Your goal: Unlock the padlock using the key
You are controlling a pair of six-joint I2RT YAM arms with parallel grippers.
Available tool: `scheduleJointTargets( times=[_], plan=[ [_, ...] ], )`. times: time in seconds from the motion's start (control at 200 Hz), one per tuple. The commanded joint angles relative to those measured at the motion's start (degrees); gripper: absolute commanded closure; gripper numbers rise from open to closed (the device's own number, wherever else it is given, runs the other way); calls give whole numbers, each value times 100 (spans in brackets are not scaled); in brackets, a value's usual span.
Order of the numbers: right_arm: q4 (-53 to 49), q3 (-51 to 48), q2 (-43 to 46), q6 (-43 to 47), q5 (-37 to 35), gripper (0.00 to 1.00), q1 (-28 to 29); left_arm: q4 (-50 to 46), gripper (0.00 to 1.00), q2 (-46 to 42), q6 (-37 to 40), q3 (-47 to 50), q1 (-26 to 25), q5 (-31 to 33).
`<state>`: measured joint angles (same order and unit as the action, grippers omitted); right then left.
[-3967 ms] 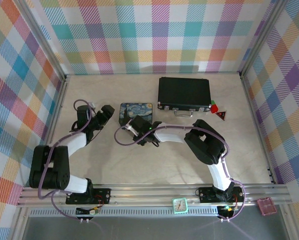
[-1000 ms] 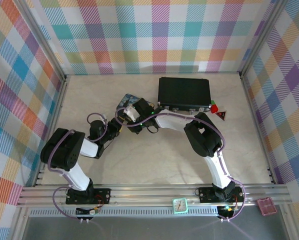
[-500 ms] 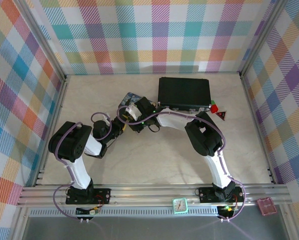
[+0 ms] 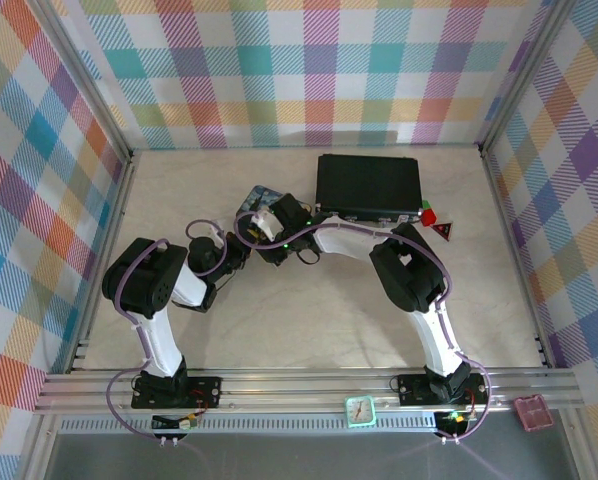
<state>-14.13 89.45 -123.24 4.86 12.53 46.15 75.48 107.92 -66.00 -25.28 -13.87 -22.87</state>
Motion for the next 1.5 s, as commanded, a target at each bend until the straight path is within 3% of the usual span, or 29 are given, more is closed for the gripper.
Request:
scheduleJointTargets(
  times=[0.0, 0.115, 0.24, 0.445, 0.62, 0.795, 0.99, 1.235, 1.36, 1.495],
  plan=[
    [-134, -70, 285, -510, 716, 83, 69, 46, 97, 174, 222, 43, -55, 169],
    [134, -504, 777, -1012, 491, 66, 70, 71, 99, 253, 238, 142, -57, 468],
    [493, -1205, 1408, -1680, 288, 56, 74, 83, 100, 245, 279, 231, -77, 887],
    [569, -1962, 2281, -2612, -687, 52, 72, 13, 100, 246, 253, 429, -115, 1606],
    [317, -2262, 2865, -2692, -1492, 46, 61, 78, 100, 373, 17, 462, -174, 1952],
    [348, -2587, 3172, -2567, -2009, 40, -1, -182, 100, -108, 148, 642, -205, 2029],
    [62, -2753, 3260, -2459, -2593, 34, -321, -2132, 100, -1200, 467, 592, -416, 1510],
    [12, -3349, 3682, -2274, -3107, 26, -1089, -6132, 100, -2900, 1504, -46, -1460, 1750],
    [124, -3740, 4015, -2071, -3332, 25, -1533, -6741, 100, -3039, 1572, -153, -1798, 1651],
    [341, -4173, 4361, -1959, -3433, 24, -2105, -7088, 93, -2837, 1633, -375, -2088, 1678]
  ],
)
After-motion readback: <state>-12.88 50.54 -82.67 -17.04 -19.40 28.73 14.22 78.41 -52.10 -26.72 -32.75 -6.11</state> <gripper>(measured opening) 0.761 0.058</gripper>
